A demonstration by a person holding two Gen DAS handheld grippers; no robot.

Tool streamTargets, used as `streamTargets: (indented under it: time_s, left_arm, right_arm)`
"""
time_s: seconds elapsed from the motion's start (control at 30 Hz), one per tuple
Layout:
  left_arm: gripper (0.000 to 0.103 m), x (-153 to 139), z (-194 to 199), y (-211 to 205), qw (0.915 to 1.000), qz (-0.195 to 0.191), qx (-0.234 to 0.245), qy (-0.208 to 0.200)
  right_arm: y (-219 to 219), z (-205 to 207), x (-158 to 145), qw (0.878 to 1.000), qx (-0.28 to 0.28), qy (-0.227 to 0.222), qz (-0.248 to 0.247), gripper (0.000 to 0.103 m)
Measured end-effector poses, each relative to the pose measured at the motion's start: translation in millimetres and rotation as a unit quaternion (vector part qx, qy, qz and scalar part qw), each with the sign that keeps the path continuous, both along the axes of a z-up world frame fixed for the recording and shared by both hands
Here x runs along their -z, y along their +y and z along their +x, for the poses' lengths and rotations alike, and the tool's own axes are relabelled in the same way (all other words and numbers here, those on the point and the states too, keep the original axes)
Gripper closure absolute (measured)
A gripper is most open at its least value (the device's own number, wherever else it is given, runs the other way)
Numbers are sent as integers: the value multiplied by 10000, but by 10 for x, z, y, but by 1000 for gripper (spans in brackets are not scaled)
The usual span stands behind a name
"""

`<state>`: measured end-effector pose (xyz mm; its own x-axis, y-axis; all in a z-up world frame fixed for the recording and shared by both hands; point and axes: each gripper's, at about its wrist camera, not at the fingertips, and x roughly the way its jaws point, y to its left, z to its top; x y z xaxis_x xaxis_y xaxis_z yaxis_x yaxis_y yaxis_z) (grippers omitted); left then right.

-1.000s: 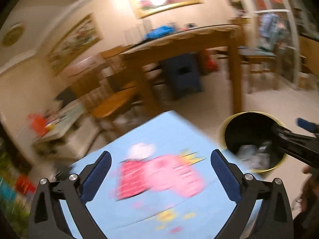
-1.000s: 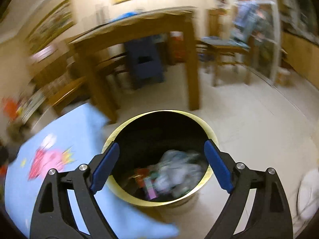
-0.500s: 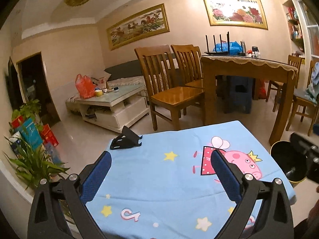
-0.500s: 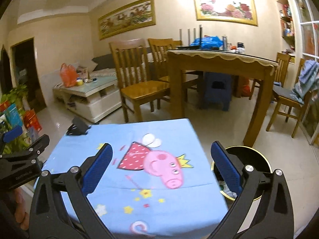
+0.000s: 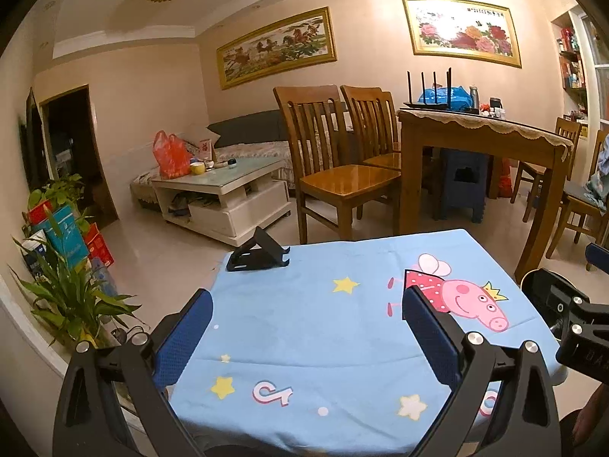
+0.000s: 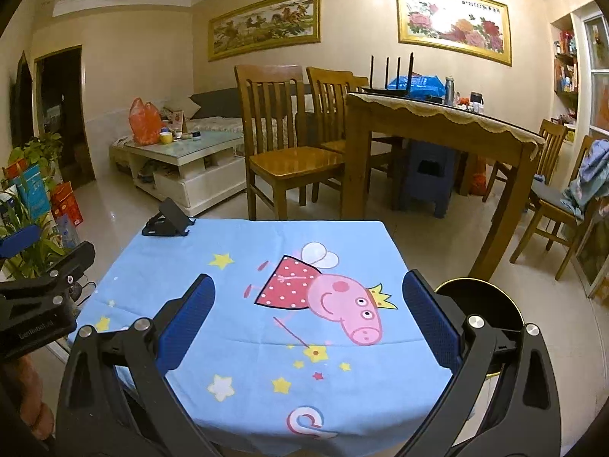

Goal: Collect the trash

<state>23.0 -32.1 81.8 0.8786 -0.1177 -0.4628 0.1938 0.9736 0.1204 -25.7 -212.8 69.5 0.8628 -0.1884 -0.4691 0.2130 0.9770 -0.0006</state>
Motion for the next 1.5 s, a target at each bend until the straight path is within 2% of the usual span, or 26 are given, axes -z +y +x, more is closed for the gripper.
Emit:
streamTargets:
  time_s: [1.2,1.5]
  left_arm:
    - [7,26,-72,9,10000,-12,81,8]
    - [7,36,-38,33,9998,-136,118,98]
  right_arm:
    - [-69,-134,37,9999,11,73,132,6]
    - [-32,-134,74,9999,-23,112,123,6]
